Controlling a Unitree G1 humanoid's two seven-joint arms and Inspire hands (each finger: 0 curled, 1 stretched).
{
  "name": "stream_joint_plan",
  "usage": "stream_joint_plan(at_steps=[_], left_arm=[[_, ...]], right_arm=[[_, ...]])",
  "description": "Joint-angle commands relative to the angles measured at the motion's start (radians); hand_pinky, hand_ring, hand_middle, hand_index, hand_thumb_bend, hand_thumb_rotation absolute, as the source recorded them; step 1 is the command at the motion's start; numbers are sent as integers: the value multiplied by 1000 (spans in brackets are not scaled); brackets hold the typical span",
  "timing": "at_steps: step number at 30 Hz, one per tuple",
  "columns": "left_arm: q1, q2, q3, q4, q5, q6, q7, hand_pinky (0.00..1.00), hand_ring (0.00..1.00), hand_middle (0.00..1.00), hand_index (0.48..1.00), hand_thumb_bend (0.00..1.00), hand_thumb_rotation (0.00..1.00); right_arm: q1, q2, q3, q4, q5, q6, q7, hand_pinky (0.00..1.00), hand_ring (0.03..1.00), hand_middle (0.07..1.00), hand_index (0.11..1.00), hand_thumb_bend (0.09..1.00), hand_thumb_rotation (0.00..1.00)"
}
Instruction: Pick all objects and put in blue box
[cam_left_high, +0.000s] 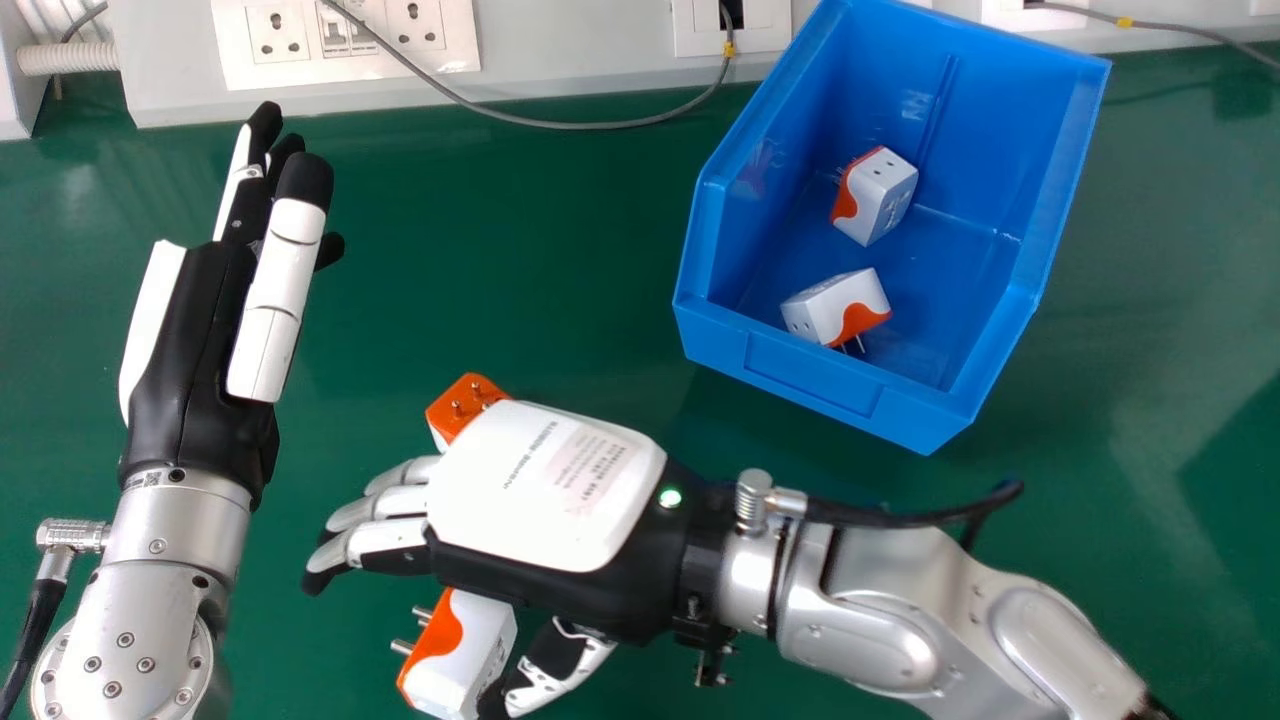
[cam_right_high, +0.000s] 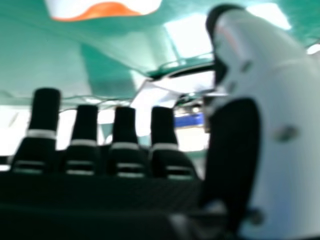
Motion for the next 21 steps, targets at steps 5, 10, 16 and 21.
stream_joint_plan(at_steps=[5,10,16,21], left_arm=[[-10,16,2,-27,6,-11,1,889,983,990,1000,689,1000],[-16,17,1,-27,5,-5,1,880,982,990,1000,689,1000],[-19,15,-3,-33,8,4,5,876,980,990,1000,697,1000],[-20,15,-3,-31,7,5,5,872,977,990,1000,709,1000]], right_arm=[[-82,39,33,62,-1,-6,34,667,827,836,779,341,0],[-114,68,60,118,-3,13,71,661,826,834,779,380,0],[-139,76,86,161,-14,14,95,644,817,827,761,430,0],[-159,62,78,152,-6,11,136,616,800,821,742,518,0]])
